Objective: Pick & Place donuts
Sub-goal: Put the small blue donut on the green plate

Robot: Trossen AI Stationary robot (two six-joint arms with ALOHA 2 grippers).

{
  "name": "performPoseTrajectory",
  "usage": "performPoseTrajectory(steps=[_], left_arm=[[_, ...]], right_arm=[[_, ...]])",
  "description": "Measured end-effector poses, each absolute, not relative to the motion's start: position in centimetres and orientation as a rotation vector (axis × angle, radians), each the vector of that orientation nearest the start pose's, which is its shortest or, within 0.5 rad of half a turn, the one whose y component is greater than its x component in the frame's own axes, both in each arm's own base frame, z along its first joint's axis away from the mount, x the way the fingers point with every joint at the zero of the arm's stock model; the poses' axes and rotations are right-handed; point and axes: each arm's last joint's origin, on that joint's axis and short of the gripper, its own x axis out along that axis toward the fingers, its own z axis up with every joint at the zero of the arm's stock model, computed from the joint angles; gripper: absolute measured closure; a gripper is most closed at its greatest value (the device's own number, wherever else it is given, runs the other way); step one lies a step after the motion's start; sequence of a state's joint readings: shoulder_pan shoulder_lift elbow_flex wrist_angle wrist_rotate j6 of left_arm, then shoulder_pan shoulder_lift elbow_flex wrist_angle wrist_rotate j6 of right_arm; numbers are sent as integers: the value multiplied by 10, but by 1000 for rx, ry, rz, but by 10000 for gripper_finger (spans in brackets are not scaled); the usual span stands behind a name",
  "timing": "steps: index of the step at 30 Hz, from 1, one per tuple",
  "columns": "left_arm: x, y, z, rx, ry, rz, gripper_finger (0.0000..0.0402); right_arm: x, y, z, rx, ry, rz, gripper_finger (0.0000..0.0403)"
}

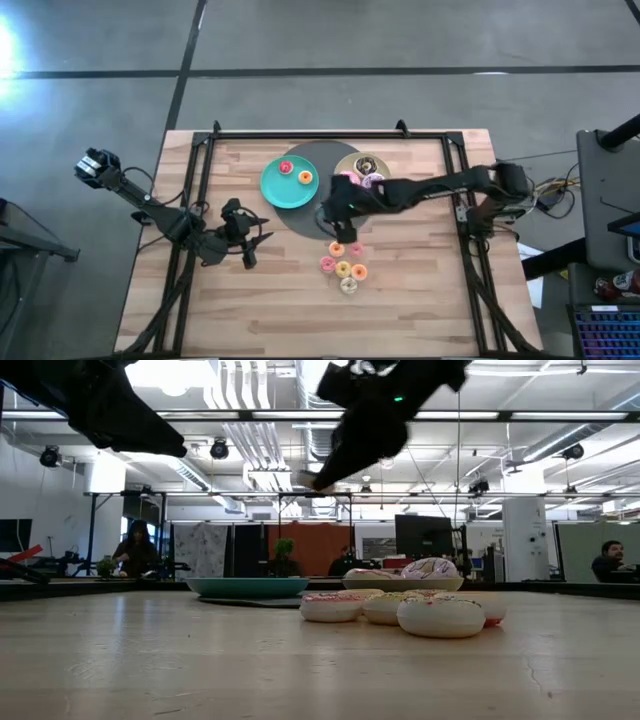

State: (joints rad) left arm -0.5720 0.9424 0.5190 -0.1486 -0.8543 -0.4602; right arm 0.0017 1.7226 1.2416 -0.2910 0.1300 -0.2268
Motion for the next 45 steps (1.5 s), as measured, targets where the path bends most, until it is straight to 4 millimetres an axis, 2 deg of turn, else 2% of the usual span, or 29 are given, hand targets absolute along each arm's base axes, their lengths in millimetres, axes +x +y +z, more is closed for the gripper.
performPoseTrajectory(steps=[4,11,21,25,29,34,45], left_arm=[[168,-82,224,-70,359,363,250],[168,-82,224,-72,357,362,250],[168,-82,224,-64,358,361,250],[168,-82,224,-63,359,361,250],[168,-82,224,-62,360,362,250],[168,-82,224,-62,359,364,250],[168,-82,225,-67,352,365,250]], right_arm=[[405,-27,236,-255,765,-11,179],[449,-76,215,-216,803,13,179],[487,-138,186,-146,854,18,179],[496,-161,181,-114,896,-12,179],[501,-176,179,-76,917,-39,179],[500,-187,172,-39,964,-57,179],[491,-205,173,75,975,-140,179]])
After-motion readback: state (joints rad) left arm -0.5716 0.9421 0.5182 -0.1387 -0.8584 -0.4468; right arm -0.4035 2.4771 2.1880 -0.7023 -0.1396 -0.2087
